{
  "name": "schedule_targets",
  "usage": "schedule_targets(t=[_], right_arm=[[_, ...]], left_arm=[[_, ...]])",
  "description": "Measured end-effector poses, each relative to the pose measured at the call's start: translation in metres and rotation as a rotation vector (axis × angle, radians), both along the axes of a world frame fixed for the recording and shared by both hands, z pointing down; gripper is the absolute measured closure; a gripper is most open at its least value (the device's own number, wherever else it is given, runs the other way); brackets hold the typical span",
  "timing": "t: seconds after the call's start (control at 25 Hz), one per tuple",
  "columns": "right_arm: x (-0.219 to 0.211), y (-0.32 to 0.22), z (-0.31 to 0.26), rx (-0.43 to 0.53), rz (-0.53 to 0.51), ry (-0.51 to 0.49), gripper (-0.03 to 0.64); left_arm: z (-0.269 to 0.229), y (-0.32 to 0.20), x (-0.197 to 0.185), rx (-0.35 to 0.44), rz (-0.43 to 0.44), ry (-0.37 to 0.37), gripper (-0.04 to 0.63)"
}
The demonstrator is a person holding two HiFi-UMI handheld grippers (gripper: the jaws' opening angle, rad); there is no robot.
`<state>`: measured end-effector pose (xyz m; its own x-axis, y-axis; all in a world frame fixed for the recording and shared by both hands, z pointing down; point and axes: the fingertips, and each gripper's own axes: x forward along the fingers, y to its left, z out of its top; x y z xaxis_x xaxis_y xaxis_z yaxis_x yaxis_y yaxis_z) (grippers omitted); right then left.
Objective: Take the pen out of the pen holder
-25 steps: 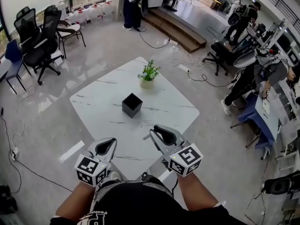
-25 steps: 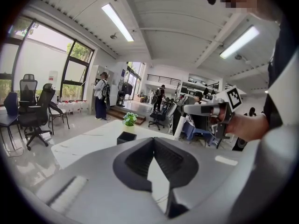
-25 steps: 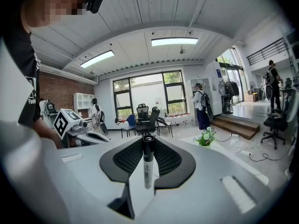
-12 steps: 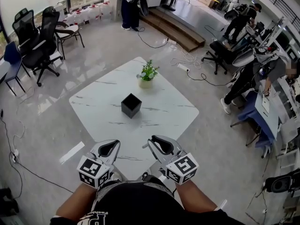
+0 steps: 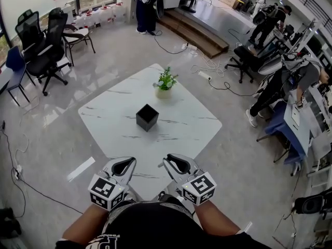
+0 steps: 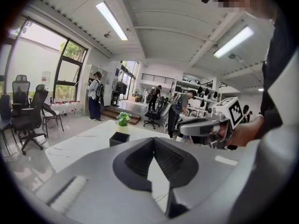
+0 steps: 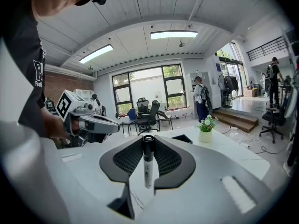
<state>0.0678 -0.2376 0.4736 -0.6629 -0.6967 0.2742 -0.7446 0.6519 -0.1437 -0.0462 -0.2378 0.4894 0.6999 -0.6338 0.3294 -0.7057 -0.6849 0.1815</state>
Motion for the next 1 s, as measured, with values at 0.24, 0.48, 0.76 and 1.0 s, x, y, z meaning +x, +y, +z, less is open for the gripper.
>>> schedule_targets(t=[0.24,0.48,0.76,1.0], right_arm=[[-0.0027,0.0026,0.0072,-0.018,-0.003,0.0,0.546],[-0.001,0.0022,0.008,-0.019,-0.004,0.0,0.546],[0.0001,0.0,0.0088,-0.016,-0.005,0.003,0.546],[0.0013,-0.002,0.0079,-0.025,0.0,-0.01,0.546]], left_arm=[[0.0011,0.0016,0.0004,-0.001,0.0,-0.004,0.538],[0.0007,-0.0007,0.0012,0.003,-0.009,-0.002,0.538],[0.0038,-0.0018,0.0015,0.001,-0.012,0.0,0.538],[0.0042,-0.0021,0.0024,-0.001,-0.006,-0.004,0.538]])
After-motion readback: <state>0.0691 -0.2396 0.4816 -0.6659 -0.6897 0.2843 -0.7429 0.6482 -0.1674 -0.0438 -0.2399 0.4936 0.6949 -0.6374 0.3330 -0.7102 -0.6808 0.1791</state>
